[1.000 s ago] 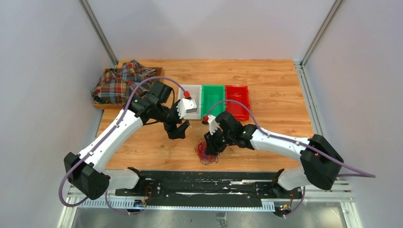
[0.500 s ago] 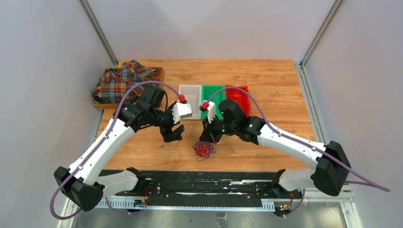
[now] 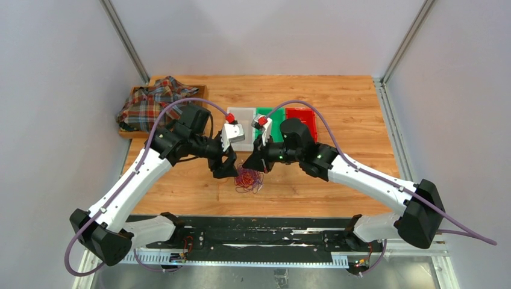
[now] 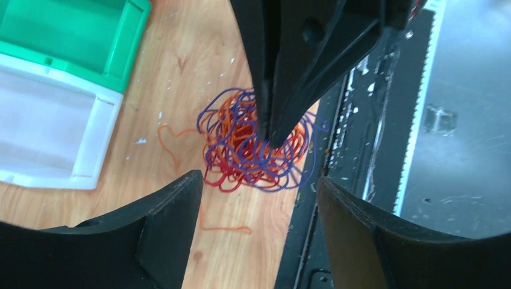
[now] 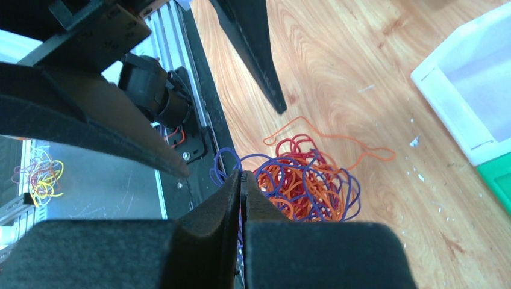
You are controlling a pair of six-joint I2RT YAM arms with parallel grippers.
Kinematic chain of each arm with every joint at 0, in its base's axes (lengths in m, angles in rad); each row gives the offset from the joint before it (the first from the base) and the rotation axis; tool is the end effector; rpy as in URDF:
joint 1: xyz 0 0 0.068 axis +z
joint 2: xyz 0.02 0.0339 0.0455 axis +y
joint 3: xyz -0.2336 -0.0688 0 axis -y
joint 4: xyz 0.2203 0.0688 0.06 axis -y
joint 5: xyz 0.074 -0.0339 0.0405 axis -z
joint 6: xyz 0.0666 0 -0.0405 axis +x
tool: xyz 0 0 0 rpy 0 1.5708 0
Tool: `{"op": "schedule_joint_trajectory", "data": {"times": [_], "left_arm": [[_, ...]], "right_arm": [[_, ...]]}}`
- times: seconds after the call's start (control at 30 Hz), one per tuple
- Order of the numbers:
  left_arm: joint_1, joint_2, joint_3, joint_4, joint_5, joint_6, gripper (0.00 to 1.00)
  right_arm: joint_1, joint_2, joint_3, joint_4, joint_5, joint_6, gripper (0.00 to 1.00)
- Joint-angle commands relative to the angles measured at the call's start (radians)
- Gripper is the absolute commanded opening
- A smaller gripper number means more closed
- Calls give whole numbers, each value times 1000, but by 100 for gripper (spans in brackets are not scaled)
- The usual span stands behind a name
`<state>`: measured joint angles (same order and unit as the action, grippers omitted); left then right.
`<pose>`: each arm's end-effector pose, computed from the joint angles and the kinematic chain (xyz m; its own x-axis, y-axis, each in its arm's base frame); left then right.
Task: Untangle the cables
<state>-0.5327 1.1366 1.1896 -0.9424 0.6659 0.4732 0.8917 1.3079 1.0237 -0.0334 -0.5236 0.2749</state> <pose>0.1670 -0.1462 0.2989 -0.2608 0.5698 -0.7793 0.9588 0.2473 -0.1400 0.1705 0.2642 0.2938 -0.4527 -0.1866 -0.8719 -0.8825 0.2337 0.4082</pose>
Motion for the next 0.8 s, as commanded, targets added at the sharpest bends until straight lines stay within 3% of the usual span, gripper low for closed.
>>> {"op": "schedule_joint_trajectory", "data": {"times": [0.0,0.13,0.2,0.3,0.43,0.57,0.63,0.77], "left_arm": [[-4,13,51,42,116,-142,73],[-4,-2,29,99,152,-245,71],[-4,-10,18,123,131,-282,66],[-4,-26,14,139,84,-284,50],[-4,-63,-24,181,-20,-292,22],[-3,-86,-46,222,-78,-326,6],[-3,-92,-48,232,-69,-339,1],[-3,-84,-26,207,-40,-319,1]], "right_arm": [[-3,-25,-14,148,25,48,1],[7,-45,-48,221,75,78,1],[10,-54,-62,246,85,87,1],[16,-68,-85,255,104,92,1],[18,-102,-129,278,119,110,1],[23,-134,-165,296,135,123,1],[23,-144,-178,296,143,124,1],[23,-158,-199,287,167,122,1]]}}
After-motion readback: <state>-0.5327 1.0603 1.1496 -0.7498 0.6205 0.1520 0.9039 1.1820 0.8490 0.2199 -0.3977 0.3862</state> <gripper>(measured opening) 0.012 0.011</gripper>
